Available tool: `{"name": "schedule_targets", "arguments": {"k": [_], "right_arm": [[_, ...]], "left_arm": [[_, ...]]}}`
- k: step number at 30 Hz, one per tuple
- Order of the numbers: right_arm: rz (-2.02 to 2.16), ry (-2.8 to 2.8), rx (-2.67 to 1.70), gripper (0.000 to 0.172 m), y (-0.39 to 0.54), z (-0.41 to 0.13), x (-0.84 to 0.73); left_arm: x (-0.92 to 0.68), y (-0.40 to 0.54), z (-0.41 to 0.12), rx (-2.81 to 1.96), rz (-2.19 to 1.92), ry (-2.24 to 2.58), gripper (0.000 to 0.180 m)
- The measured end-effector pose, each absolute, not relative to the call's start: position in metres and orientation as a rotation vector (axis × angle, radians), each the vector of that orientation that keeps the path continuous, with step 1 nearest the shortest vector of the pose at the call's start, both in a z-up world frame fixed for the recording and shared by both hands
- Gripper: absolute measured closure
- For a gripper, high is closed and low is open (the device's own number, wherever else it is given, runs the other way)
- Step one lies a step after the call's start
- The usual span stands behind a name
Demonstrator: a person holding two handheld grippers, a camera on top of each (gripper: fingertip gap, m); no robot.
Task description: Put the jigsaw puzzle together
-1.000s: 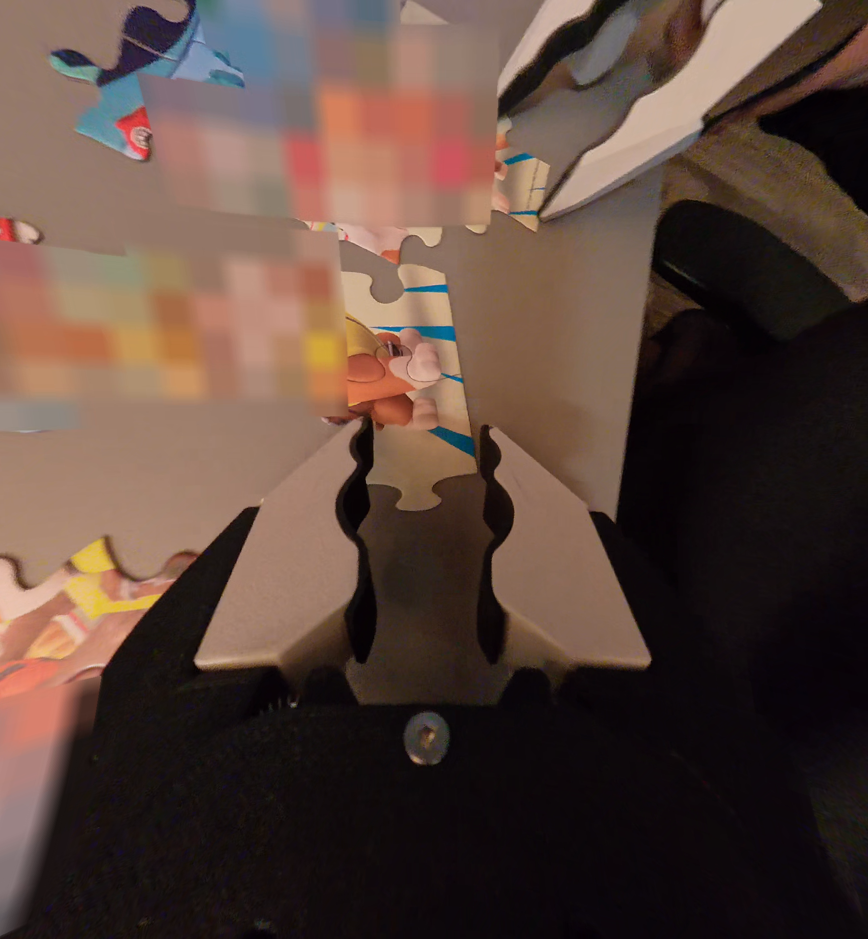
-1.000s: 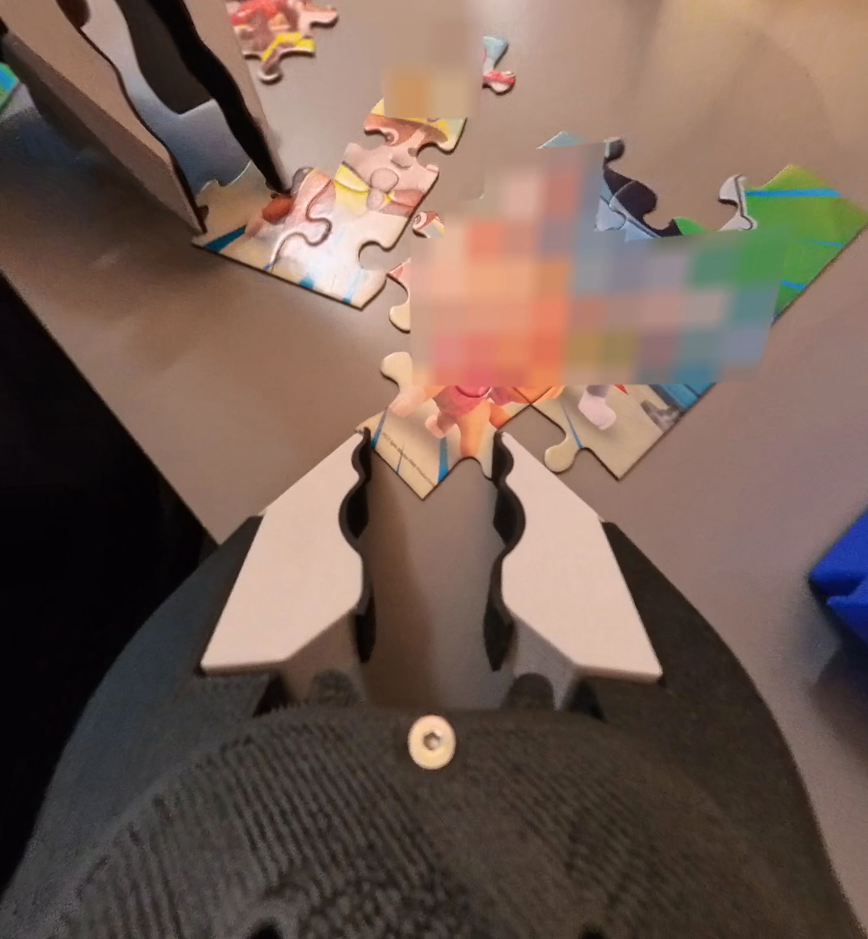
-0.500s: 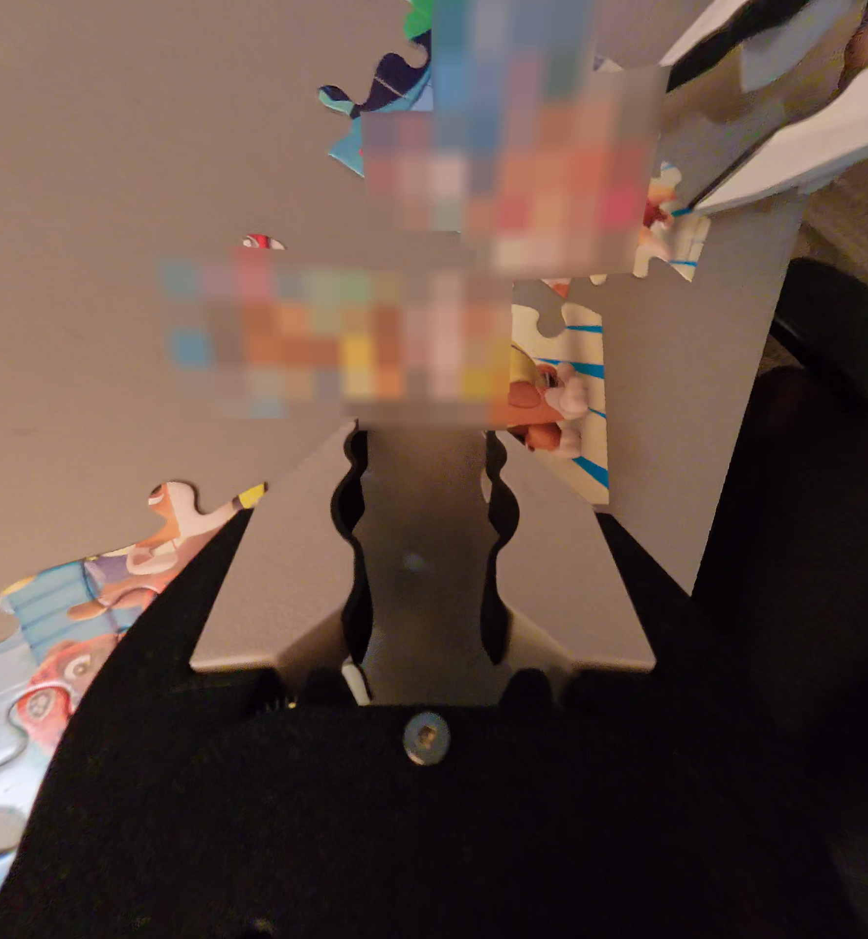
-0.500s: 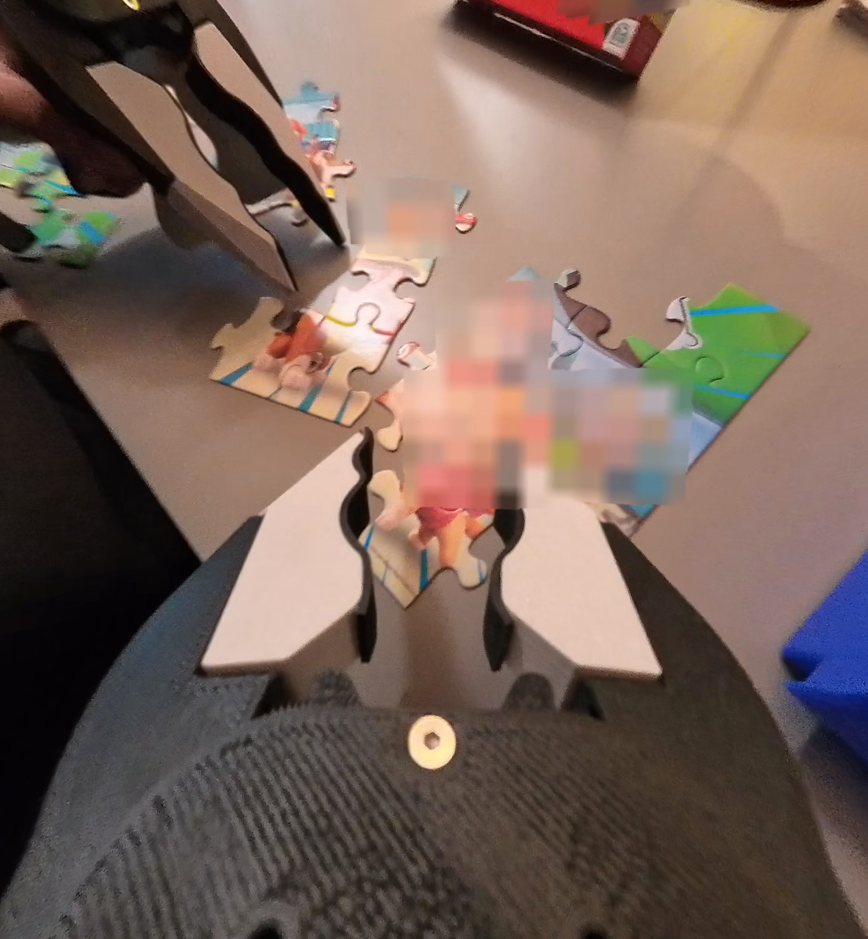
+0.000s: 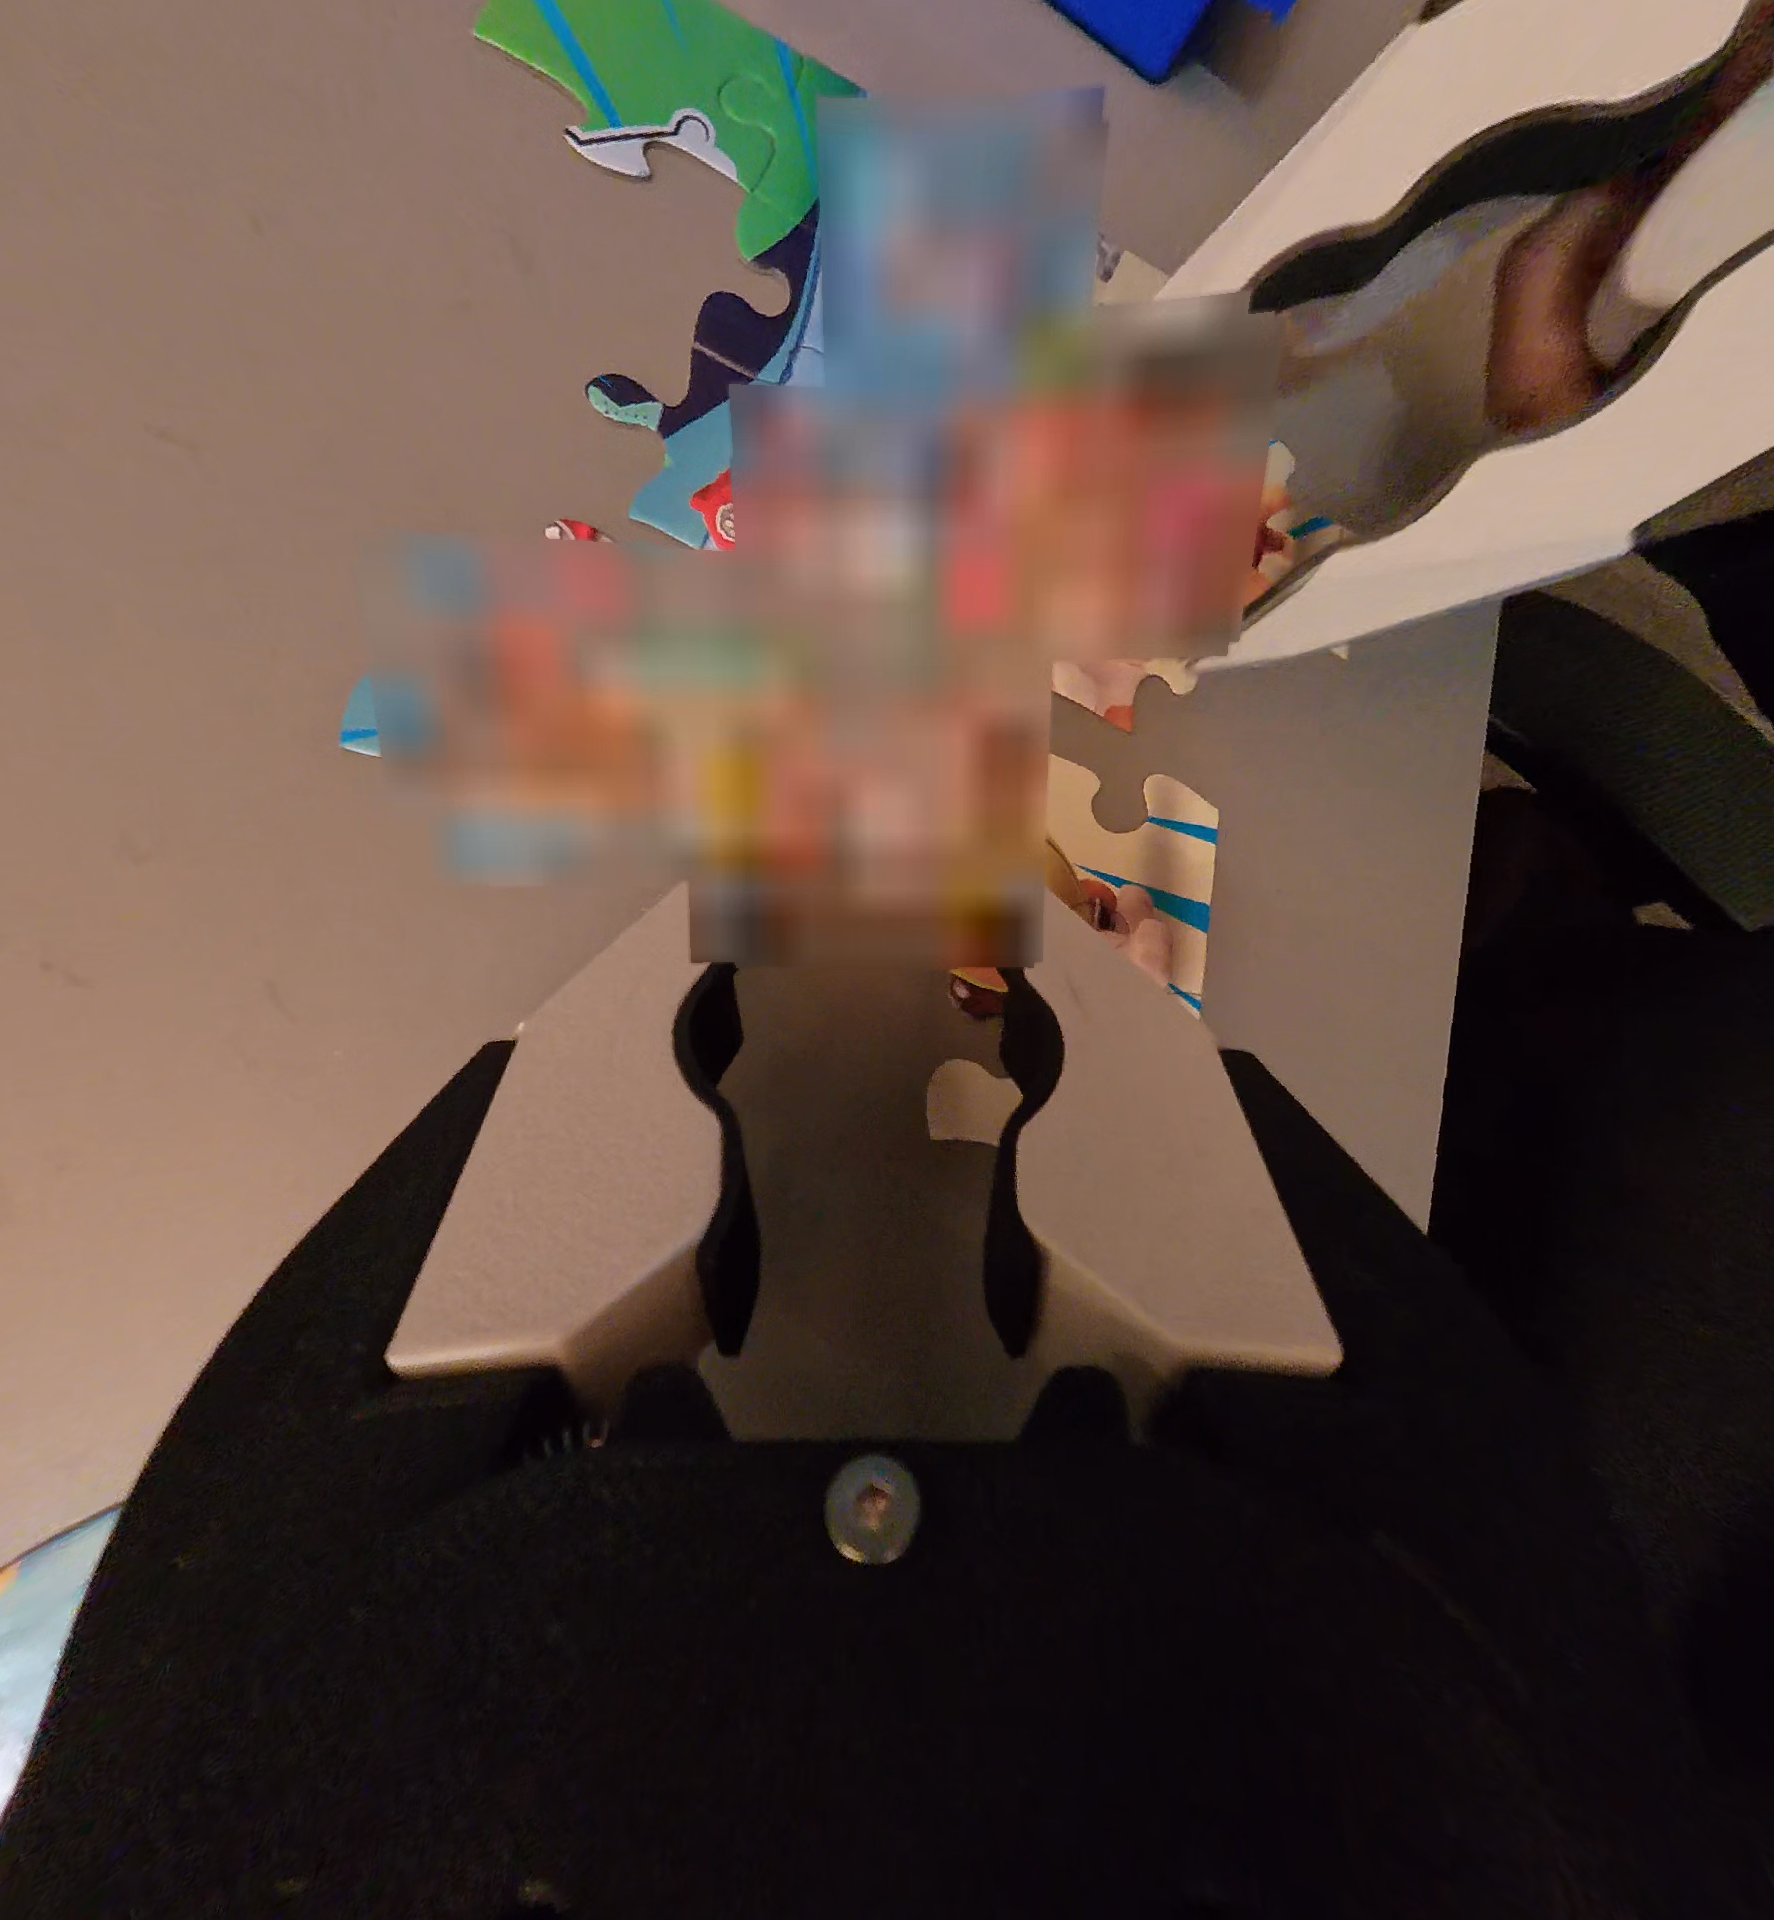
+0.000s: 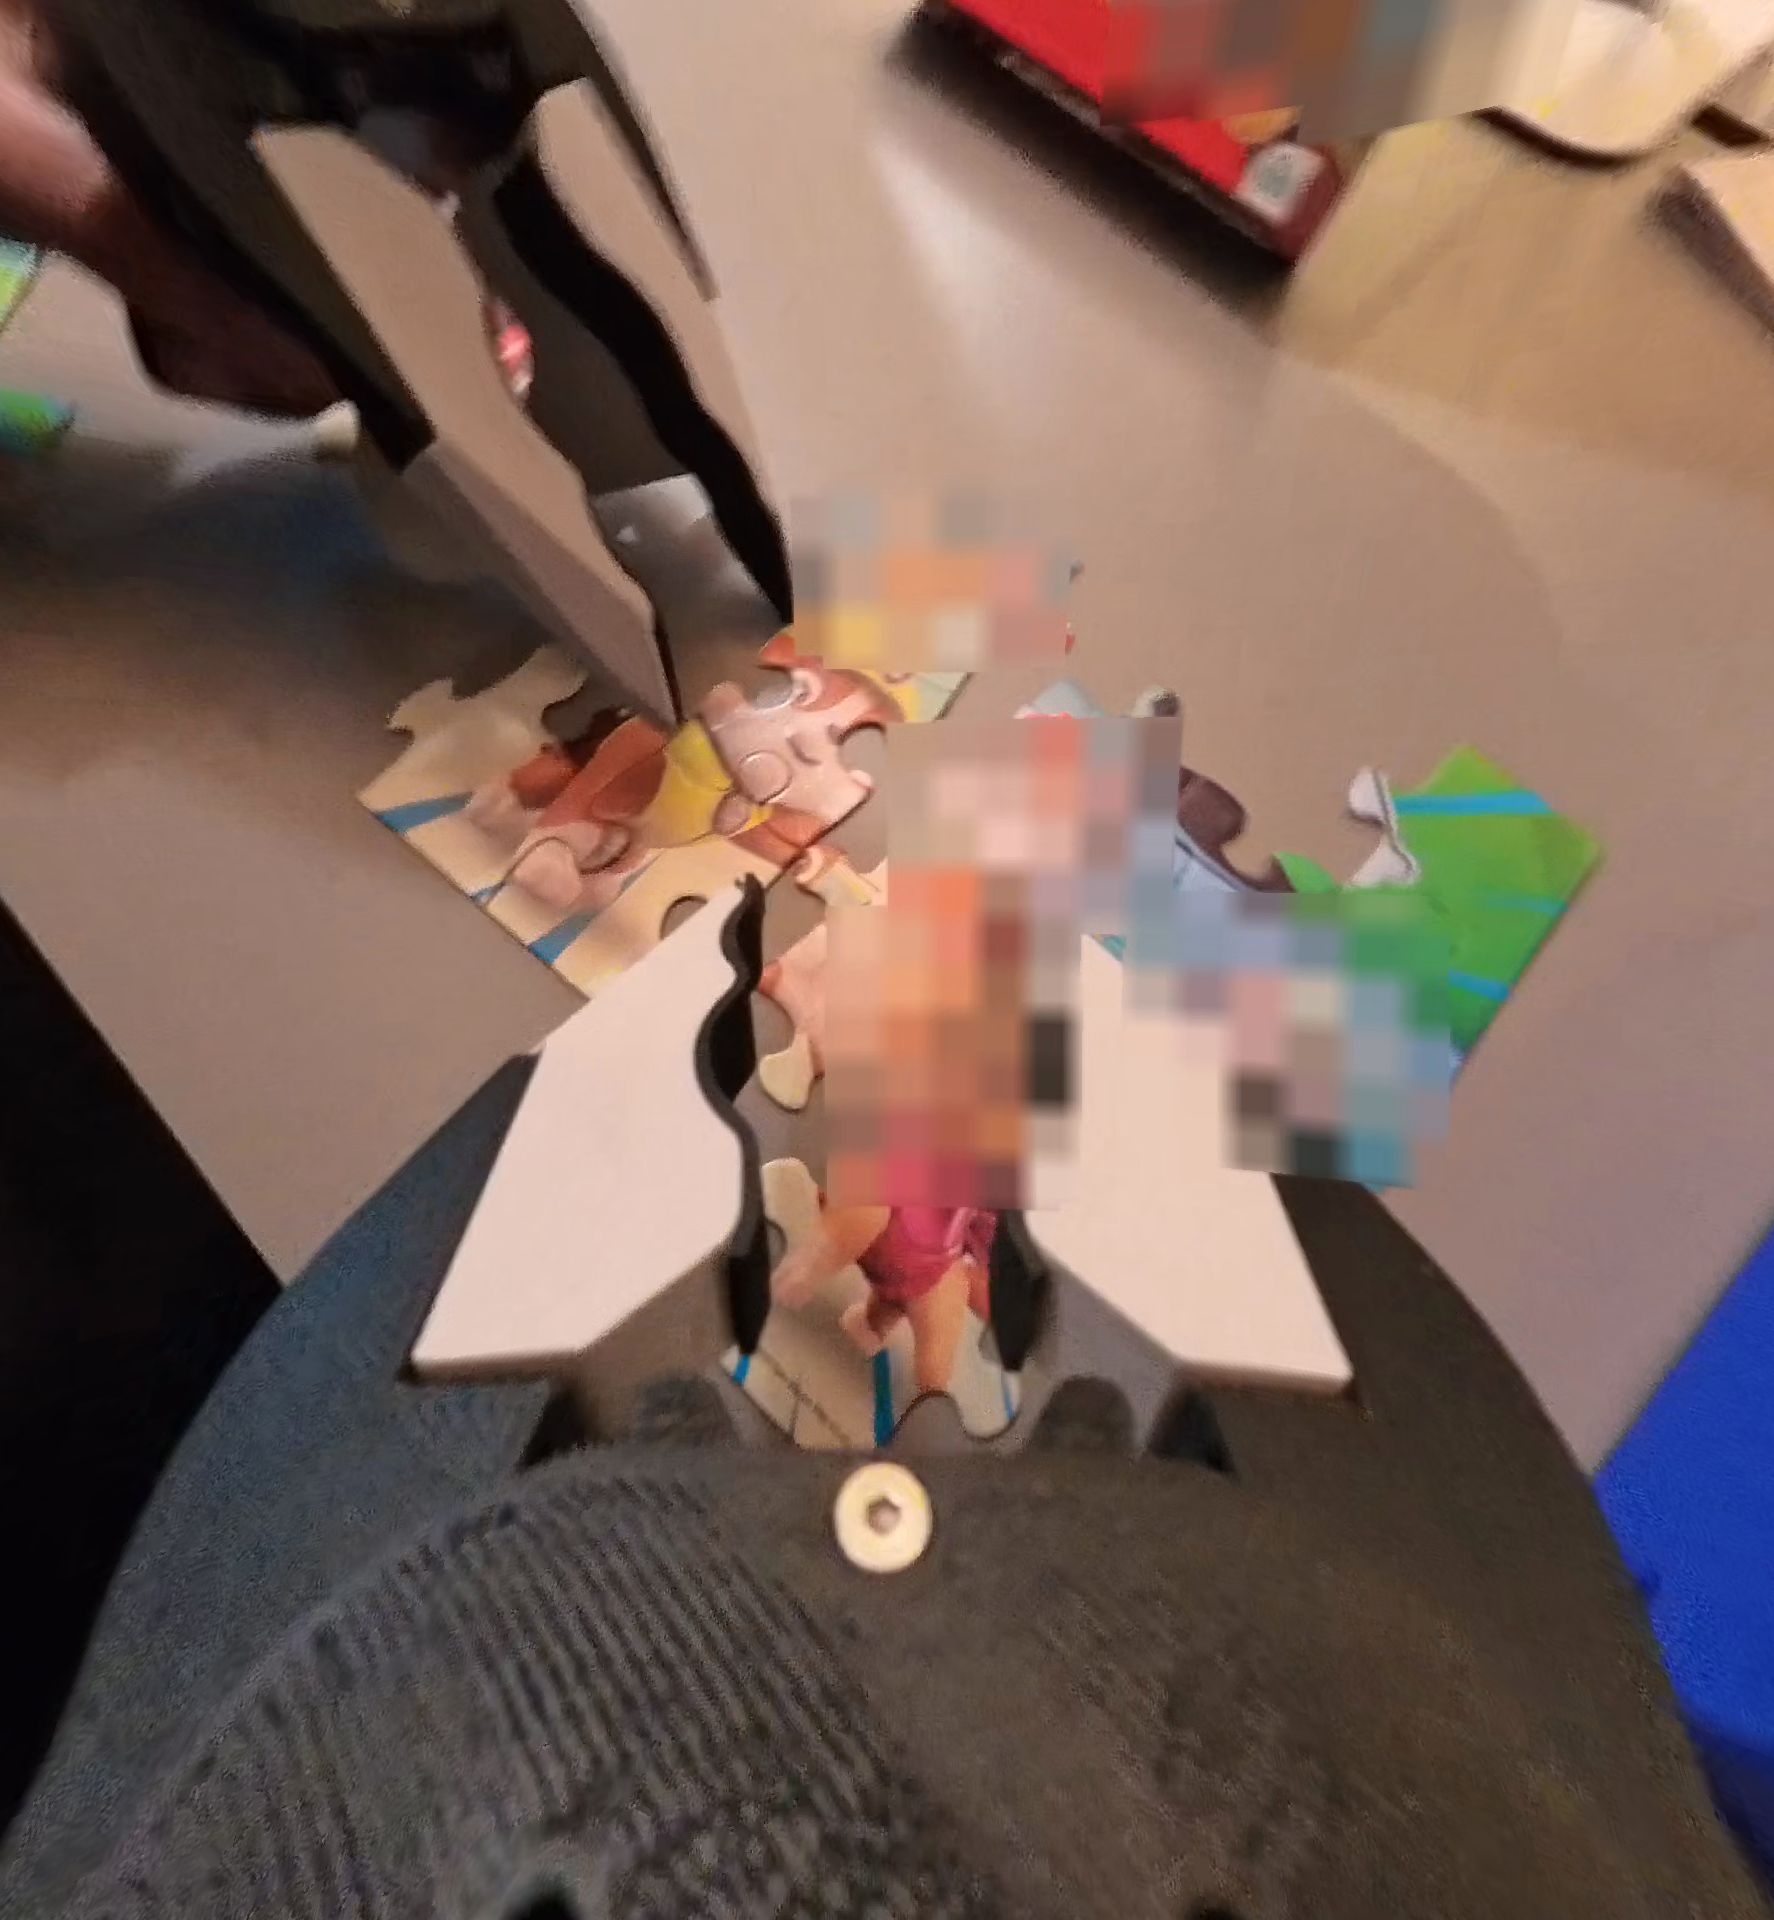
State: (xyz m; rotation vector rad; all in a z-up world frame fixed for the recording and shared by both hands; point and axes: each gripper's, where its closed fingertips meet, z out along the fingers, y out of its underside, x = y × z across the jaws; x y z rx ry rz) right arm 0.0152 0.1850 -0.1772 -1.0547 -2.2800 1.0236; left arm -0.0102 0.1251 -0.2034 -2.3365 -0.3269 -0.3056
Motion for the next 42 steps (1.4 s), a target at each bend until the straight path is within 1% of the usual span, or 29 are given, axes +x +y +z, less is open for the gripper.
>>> {"name": "schedule_targets", "arguments": {"k": [6,11,12,15,19,35,42], "right_arm": [[0.846,-2.696,-0.602,0.145,0.164,-0.198,0.016],[0.764,-2.944,-0.425,0.144,0.163,-0.209,0.011],[0.739,-2.975,-0.382,0.146,0.162,-0.210,0.011],[0.678,-3.027,-0.255,0.160,0.160,-0.211,0.014],[0.666,-3.032,-0.189,0.161,0.160,-0.211,0.015],[0.713,-3.009,-0.217,0.162,0.159,-0.210,0.015],[0.730,-2.993,-0.208,0.162,0.157,-0.202,0.011]], "left_arm": [[-0.005,0.124,-0.203,-2.296,-0.329,-0.312,0.134],[-0.004,0.124,-0.204,-2.284,-0.291,-0.290,0.134],[-0.004,0.124,-0.204,-2.285,-0.282,-0.284,0.134],[-0.002,0.121,-0.205,-2.313,-0.261,-0.267,0.134],[0.000,0.121,-0.205,-2.325,-0.241,-0.237,0.134],[0.002,0.120,-0.205,-2.312,-0.262,-0.233,0.134],[0.005,0.120,-0.205,-2.313,-0.270,-0.207,0.131]]}}
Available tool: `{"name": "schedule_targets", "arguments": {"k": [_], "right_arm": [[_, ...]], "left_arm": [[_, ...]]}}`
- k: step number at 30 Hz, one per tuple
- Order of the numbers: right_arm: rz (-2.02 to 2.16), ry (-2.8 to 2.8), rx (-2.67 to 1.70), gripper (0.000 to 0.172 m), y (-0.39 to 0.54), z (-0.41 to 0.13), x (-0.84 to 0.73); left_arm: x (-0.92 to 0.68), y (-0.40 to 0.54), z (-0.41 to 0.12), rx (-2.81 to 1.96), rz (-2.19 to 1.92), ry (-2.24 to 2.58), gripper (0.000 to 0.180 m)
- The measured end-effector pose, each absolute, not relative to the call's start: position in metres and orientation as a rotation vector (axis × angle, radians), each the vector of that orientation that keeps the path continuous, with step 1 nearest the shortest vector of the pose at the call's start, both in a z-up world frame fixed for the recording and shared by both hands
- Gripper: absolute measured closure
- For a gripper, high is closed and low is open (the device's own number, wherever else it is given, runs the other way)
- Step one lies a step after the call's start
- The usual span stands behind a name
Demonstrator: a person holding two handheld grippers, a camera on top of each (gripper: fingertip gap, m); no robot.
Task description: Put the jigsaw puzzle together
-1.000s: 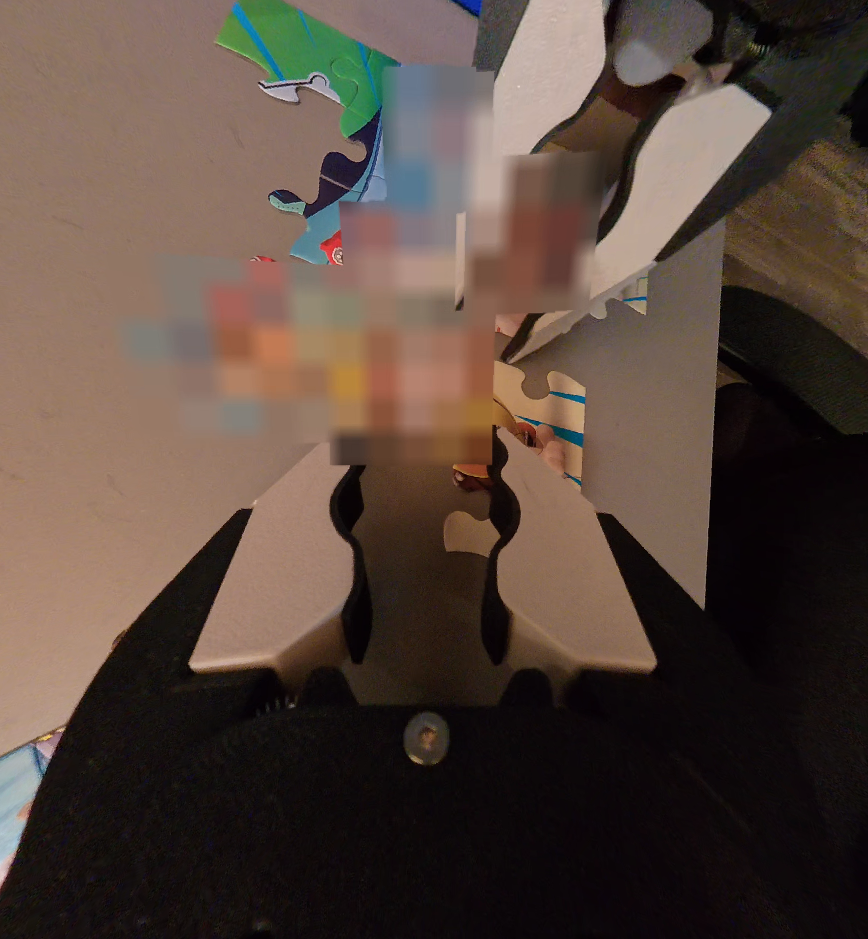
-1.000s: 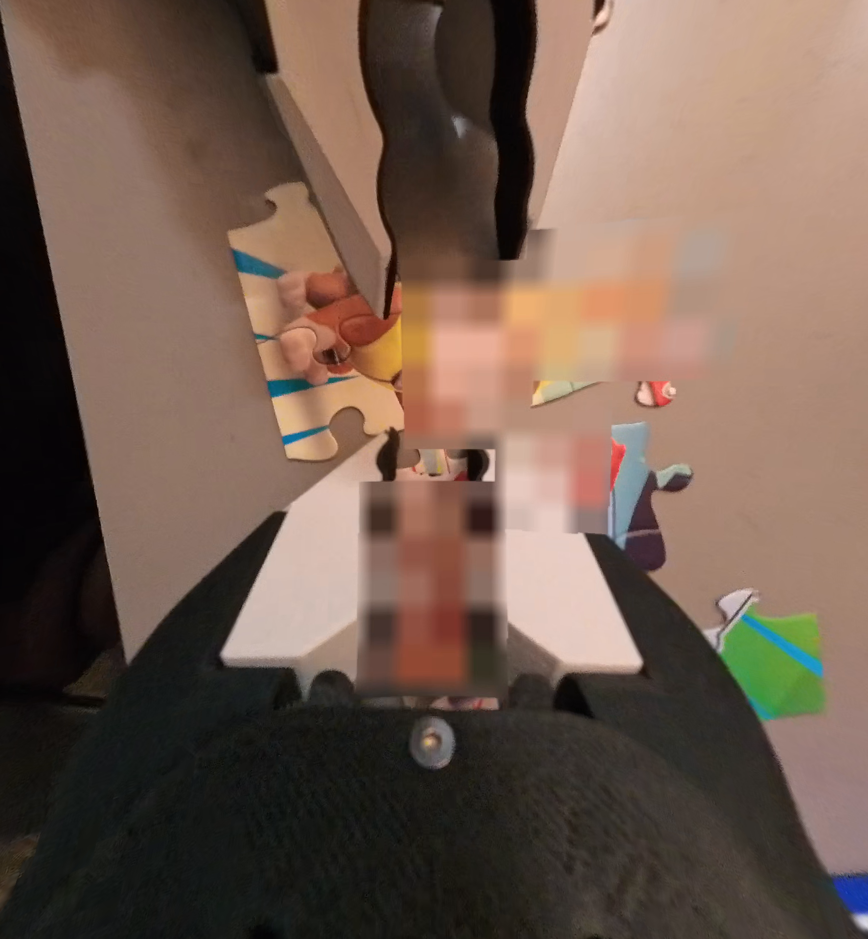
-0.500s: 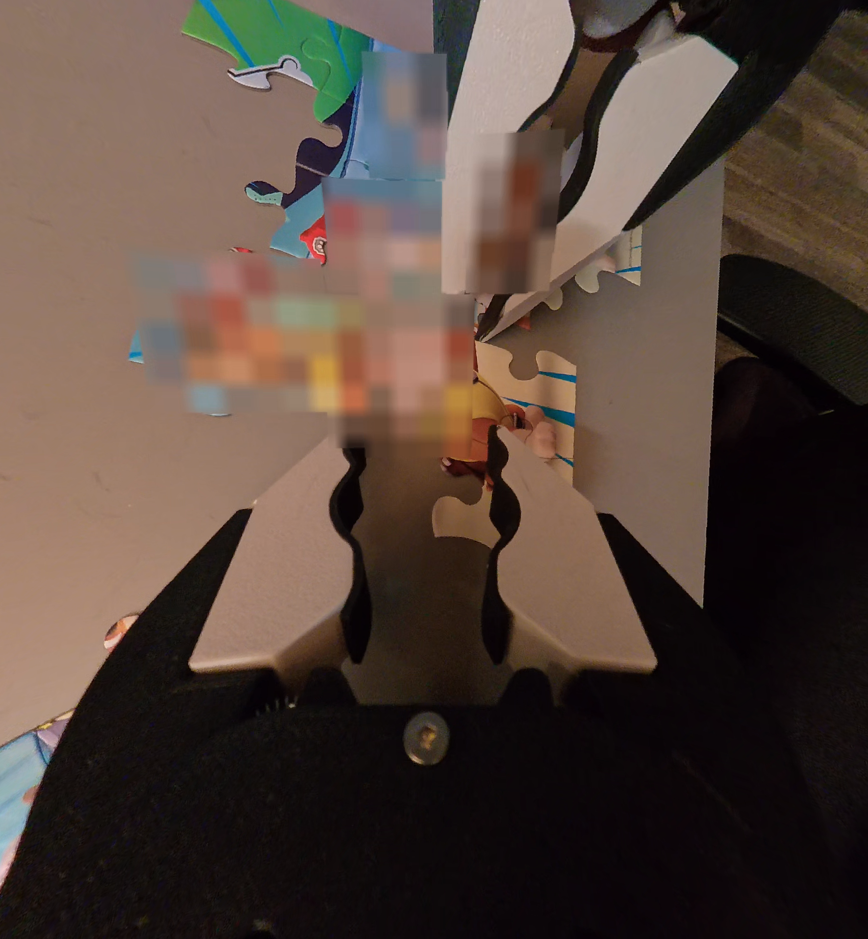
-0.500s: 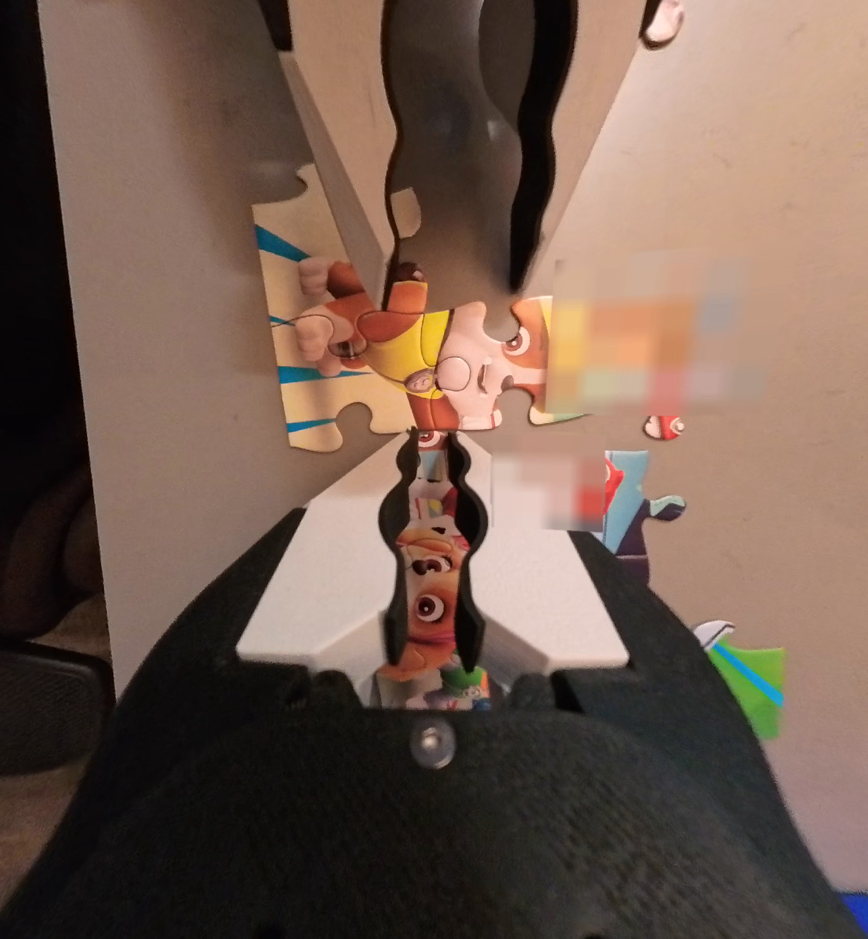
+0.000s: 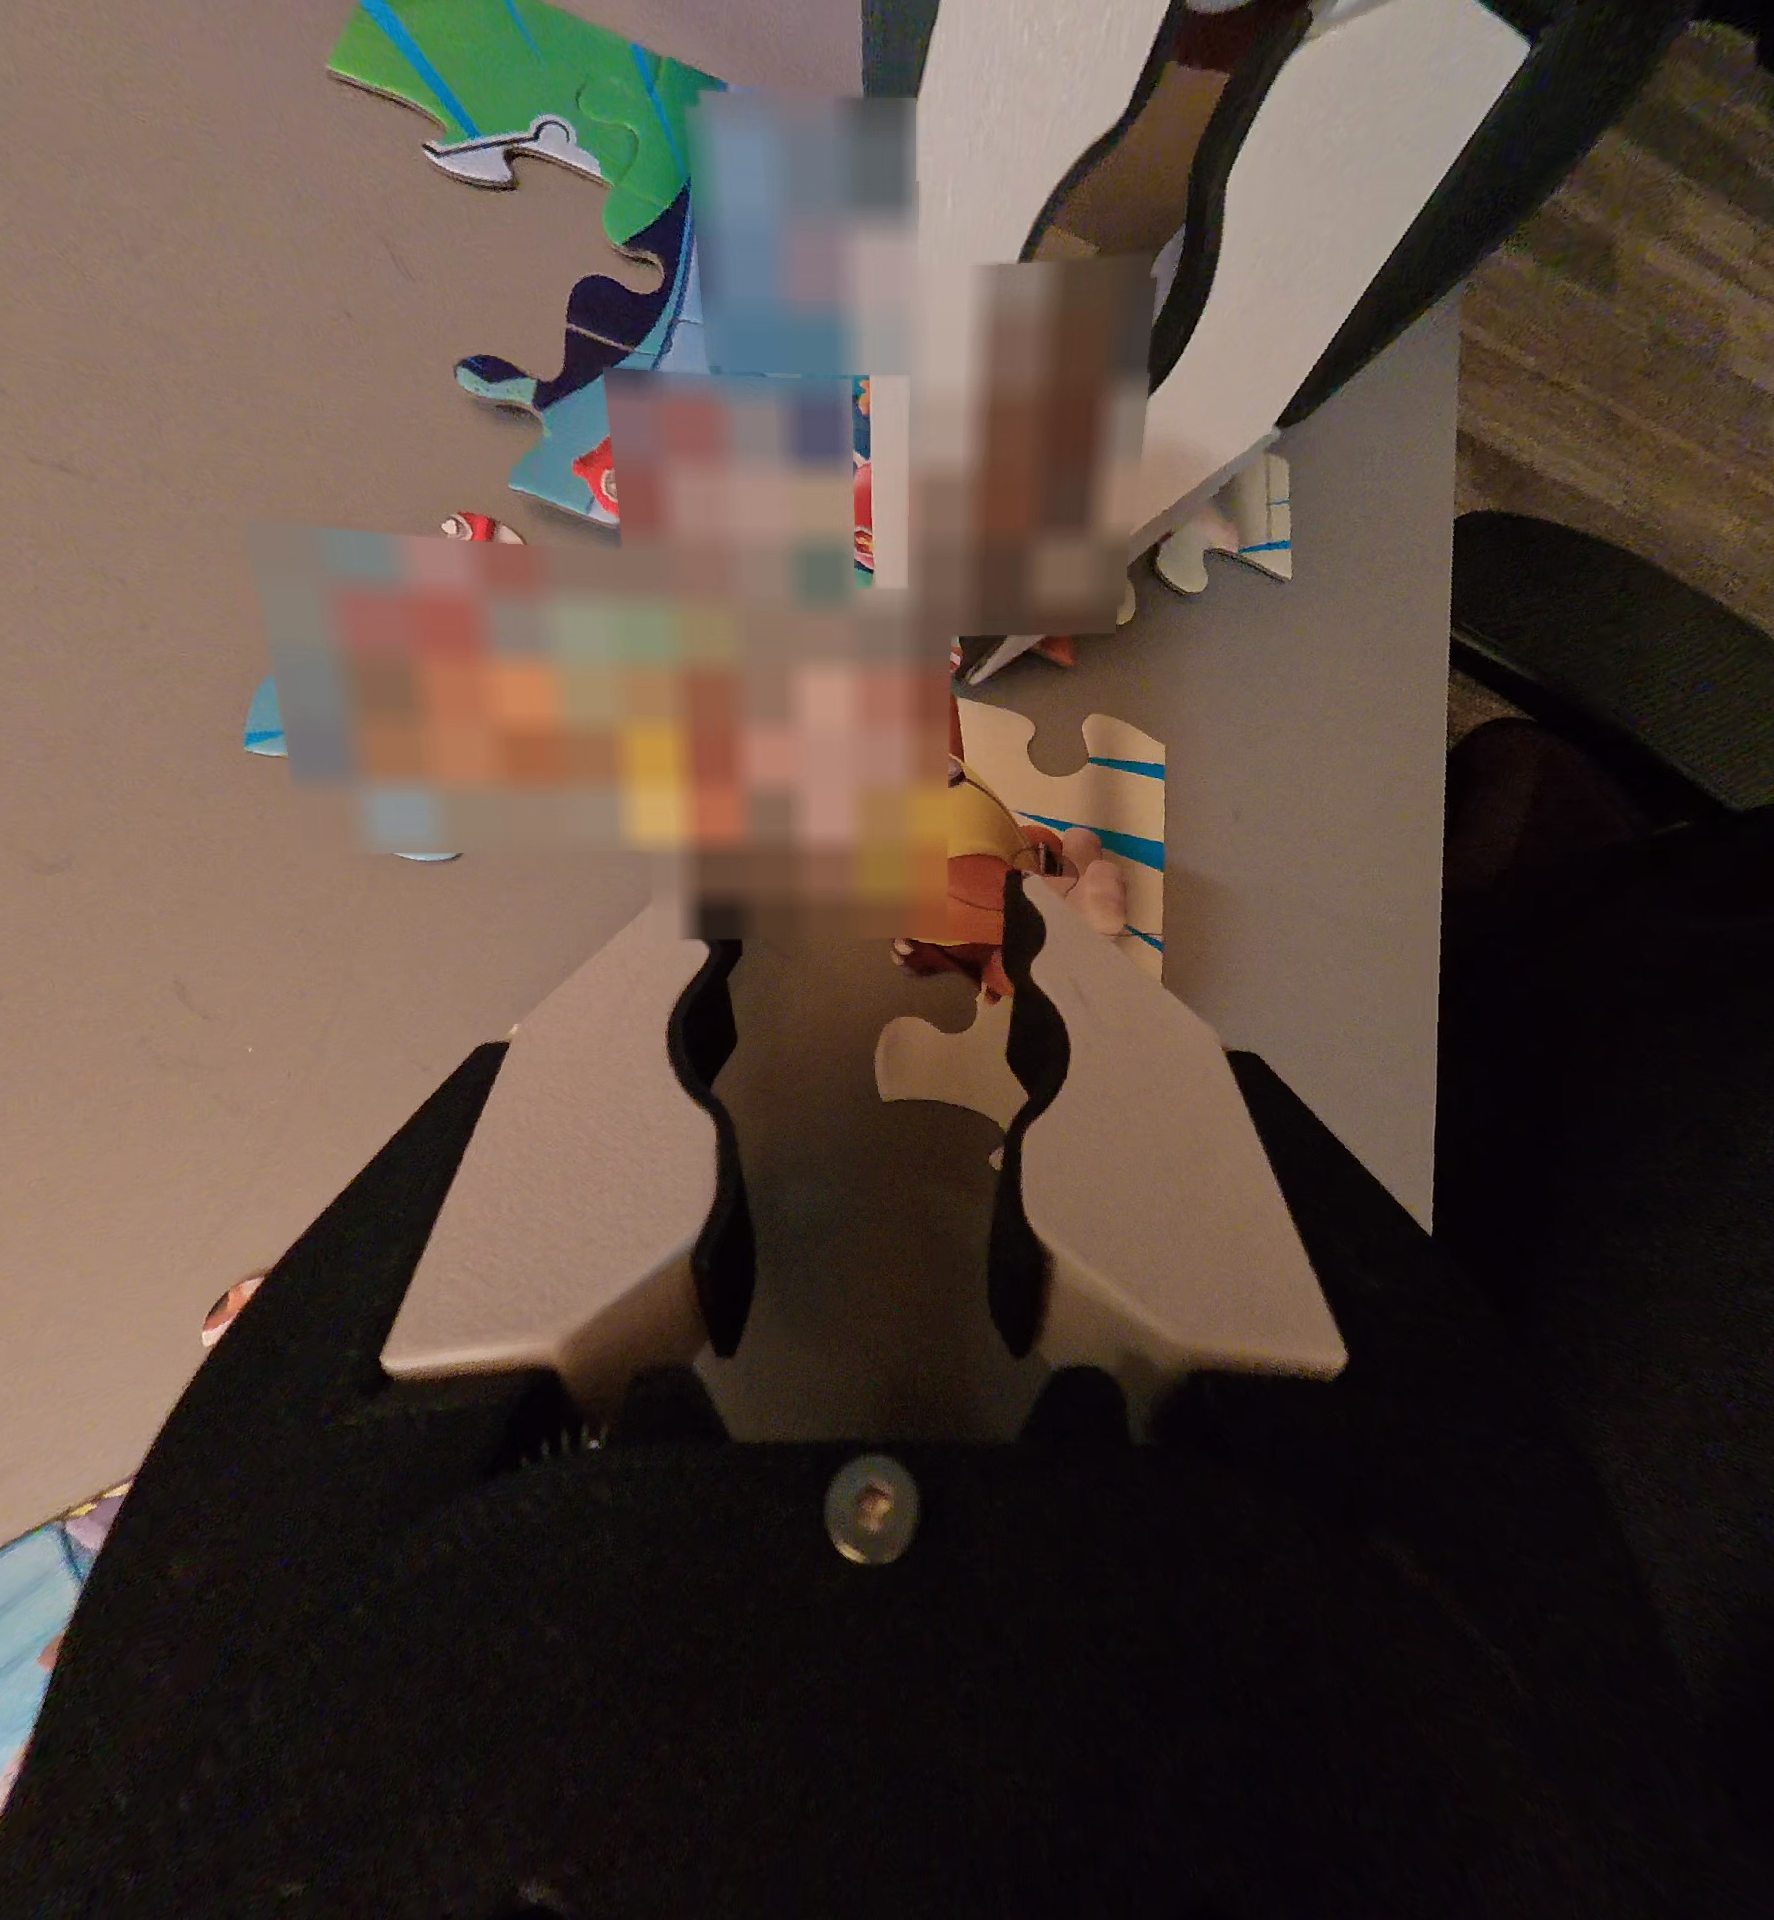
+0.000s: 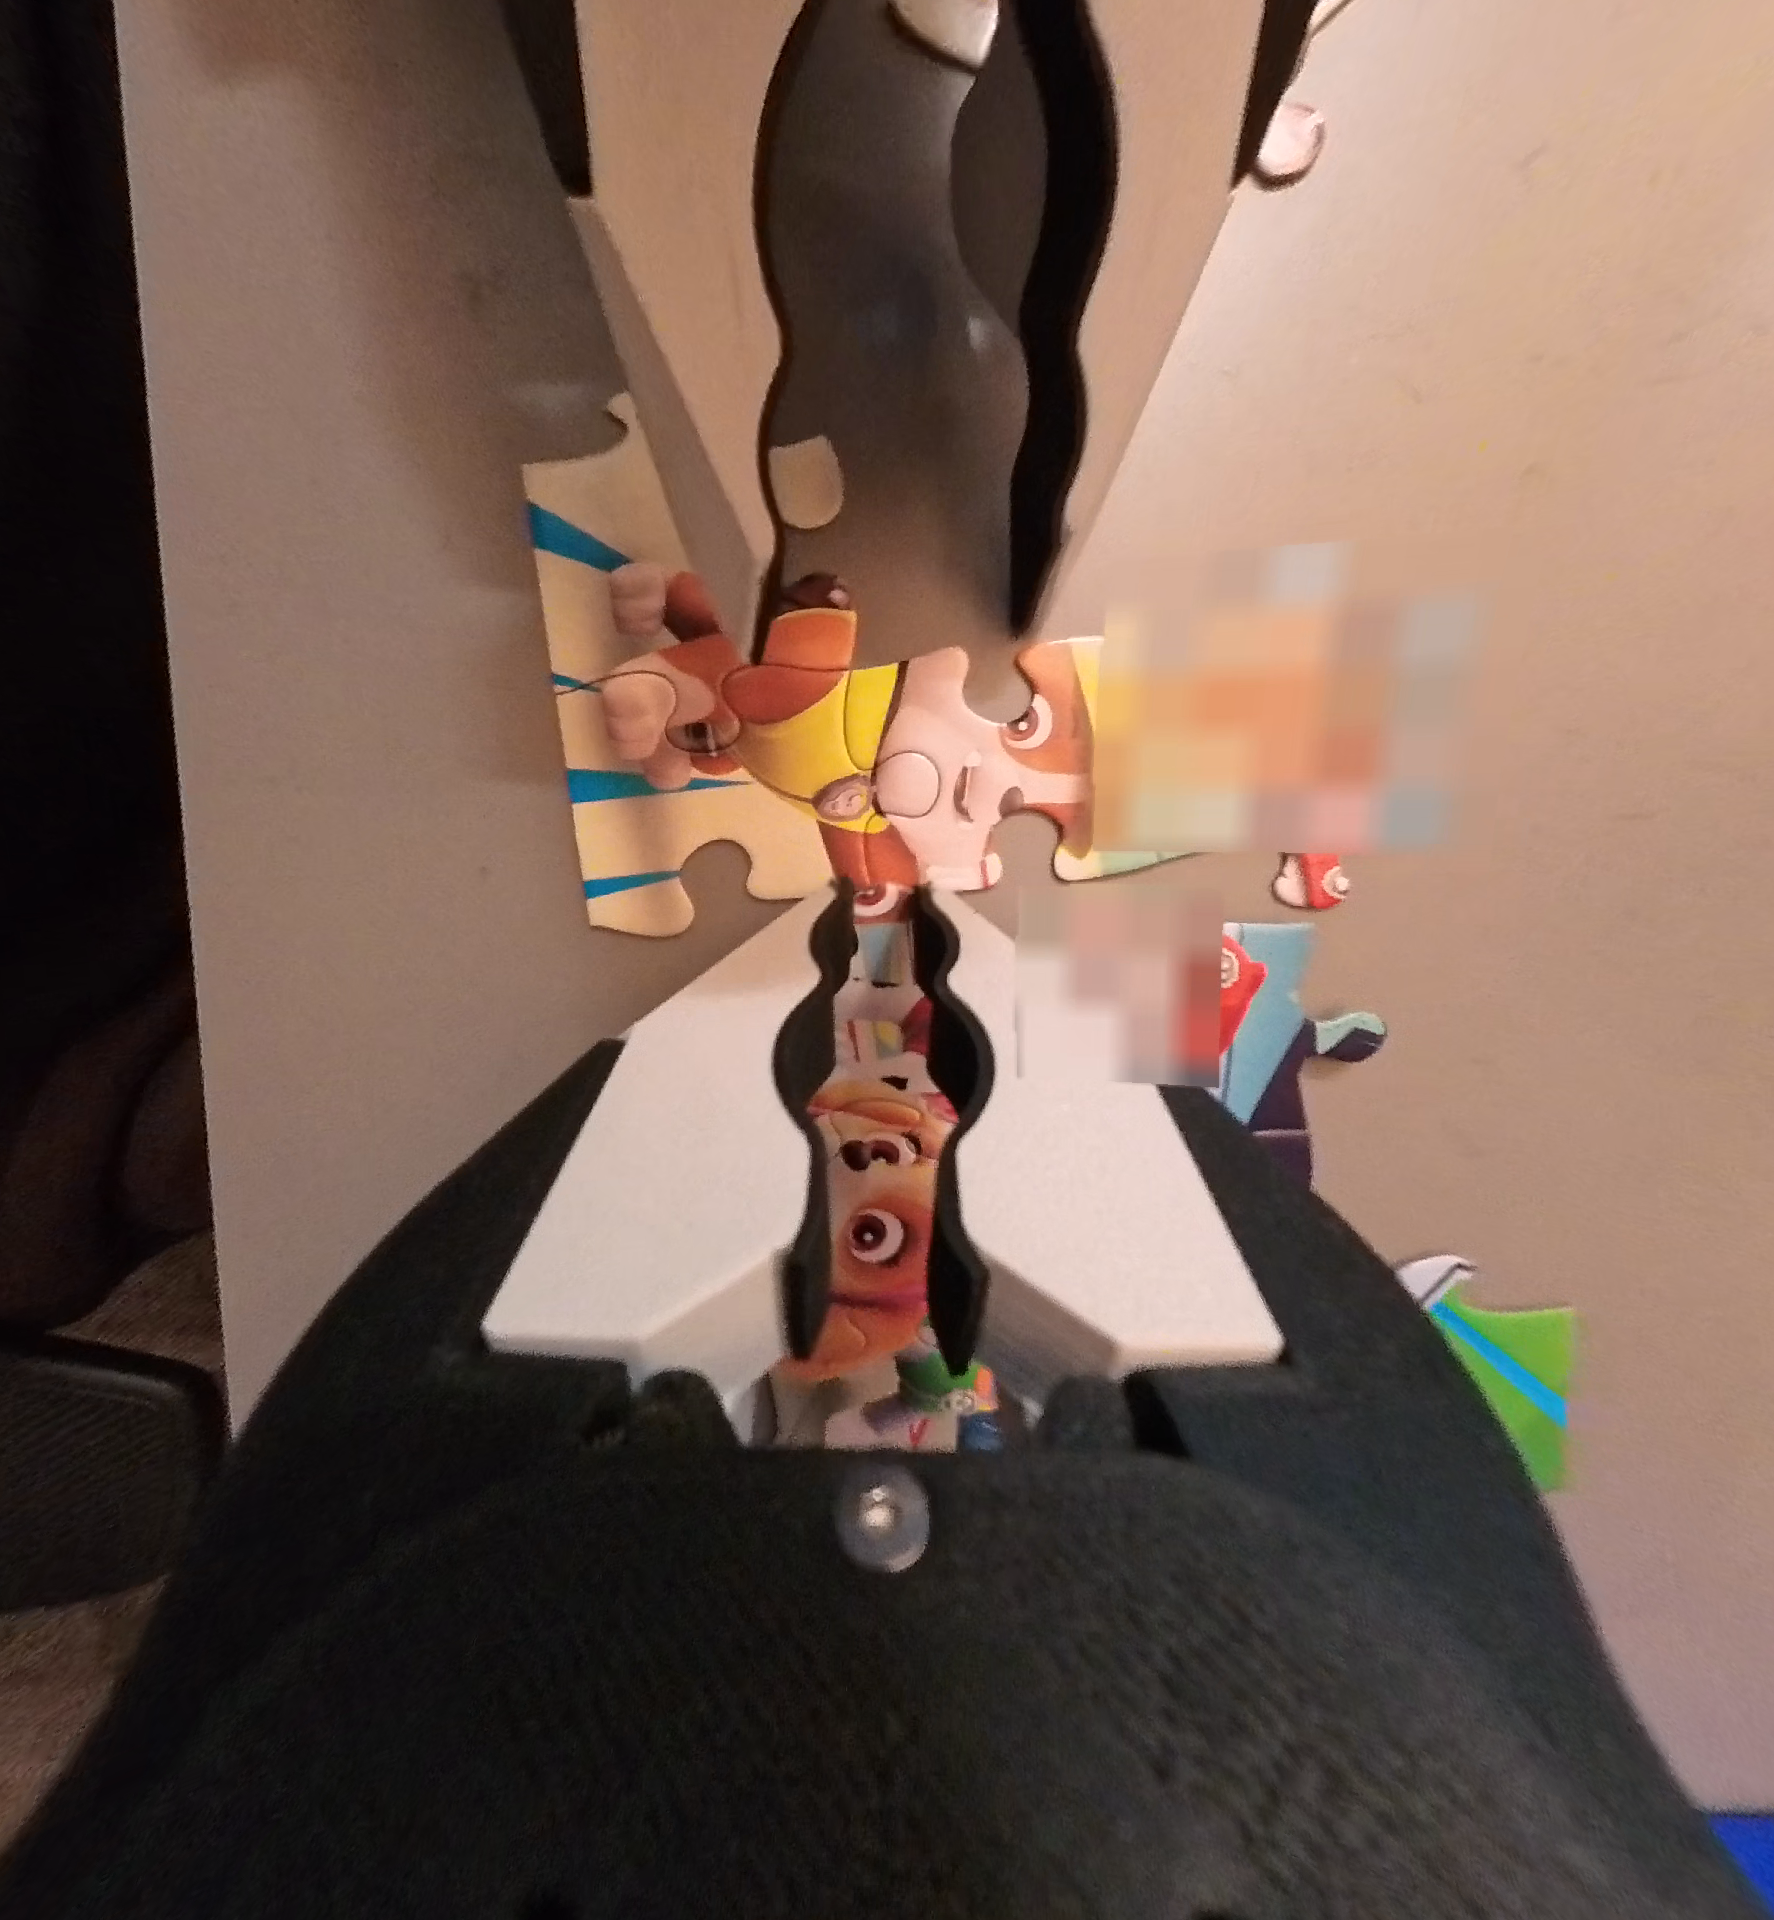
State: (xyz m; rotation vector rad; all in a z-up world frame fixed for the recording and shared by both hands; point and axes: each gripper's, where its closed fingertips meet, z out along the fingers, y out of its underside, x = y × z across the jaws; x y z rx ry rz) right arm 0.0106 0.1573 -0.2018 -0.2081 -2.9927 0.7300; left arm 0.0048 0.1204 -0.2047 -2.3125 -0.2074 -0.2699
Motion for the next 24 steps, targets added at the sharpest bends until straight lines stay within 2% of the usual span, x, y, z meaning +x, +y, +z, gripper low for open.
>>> {"name": "schedule_targets", "arguments": {"k": [1,10,17,24], "right_arm": [[0.737,-2.986,-0.203,0.172,0.157,-0.200,0.009],[0.737,-2.946,-0.236,0.172,0.161,-0.195,-0.008],[0.666,-2.980,-0.324,0.158,0.171,-0.208,-0.014],[0.641,-3.025,-0.294,0.162,0.167,-0.211,-0.012]], "left_arm": [[0.005,0.120,-0.205,-2.313,-0.271,-0.204,0.131],[0.006,0.121,-0.205,-2.308,-0.278,-0.200,0.131],[0.003,0.122,-0.204,-2.300,-0.277,-0.218,0.131],[0.000,0.125,-0.204,-2.300,-0.284,-0.223,0.131]]}}
